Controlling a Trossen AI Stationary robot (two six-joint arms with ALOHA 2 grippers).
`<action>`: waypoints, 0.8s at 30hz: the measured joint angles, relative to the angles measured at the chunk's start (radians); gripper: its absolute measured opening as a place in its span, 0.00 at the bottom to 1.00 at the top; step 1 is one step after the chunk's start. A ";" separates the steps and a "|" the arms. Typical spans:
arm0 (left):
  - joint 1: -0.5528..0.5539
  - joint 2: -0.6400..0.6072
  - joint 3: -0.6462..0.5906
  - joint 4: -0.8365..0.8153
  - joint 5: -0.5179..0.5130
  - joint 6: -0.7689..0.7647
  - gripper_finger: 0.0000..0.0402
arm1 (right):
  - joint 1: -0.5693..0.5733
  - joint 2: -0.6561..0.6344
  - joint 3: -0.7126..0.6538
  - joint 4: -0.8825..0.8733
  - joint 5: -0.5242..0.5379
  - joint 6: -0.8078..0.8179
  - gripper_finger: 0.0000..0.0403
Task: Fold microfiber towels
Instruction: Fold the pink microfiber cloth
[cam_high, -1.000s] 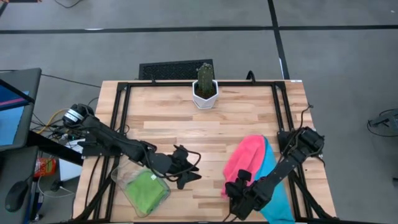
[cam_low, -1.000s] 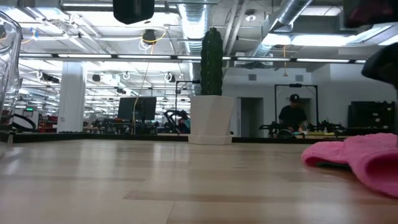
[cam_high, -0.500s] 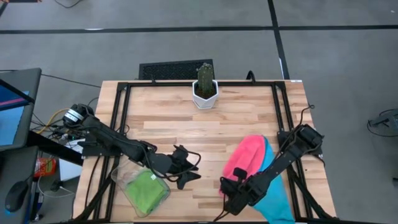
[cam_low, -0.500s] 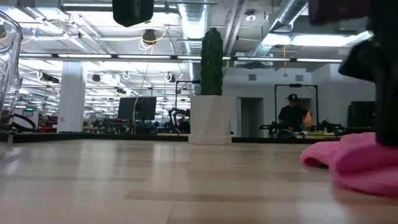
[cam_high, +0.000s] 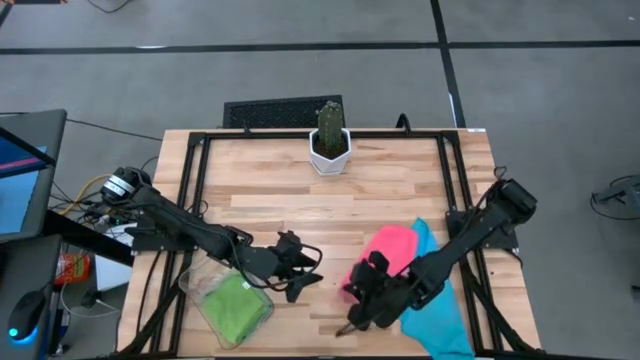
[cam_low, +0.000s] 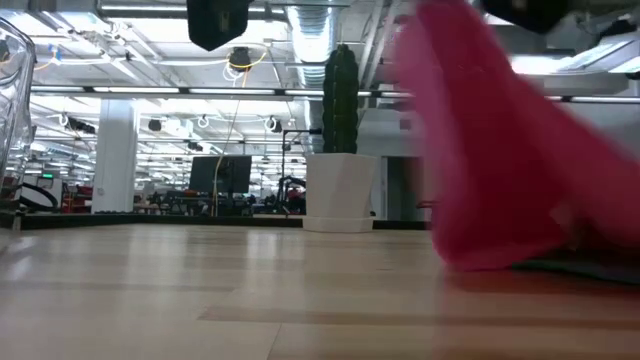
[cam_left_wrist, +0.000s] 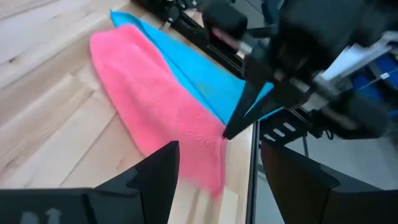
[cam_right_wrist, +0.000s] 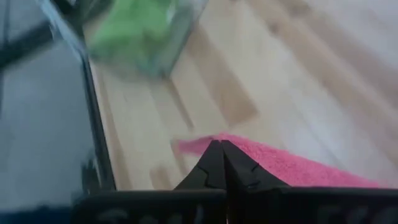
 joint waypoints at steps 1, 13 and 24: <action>0.000 0.000 0.000 -0.002 0.000 0.000 0.55 | -0.012 -0.008 0.000 0.018 0.016 -0.011 0.01; -0.003 0.092 0.000 0.013 0.035 0.057 0.55 | -0.119 -0.017 0.000 0.095 0.051 -0.057 0.02; 0.013 0.137 0.000 -0.018 -0.023 0.115 0.54 | -0.128 -0.016 0.000 0.125 0.047 -0.084 0.02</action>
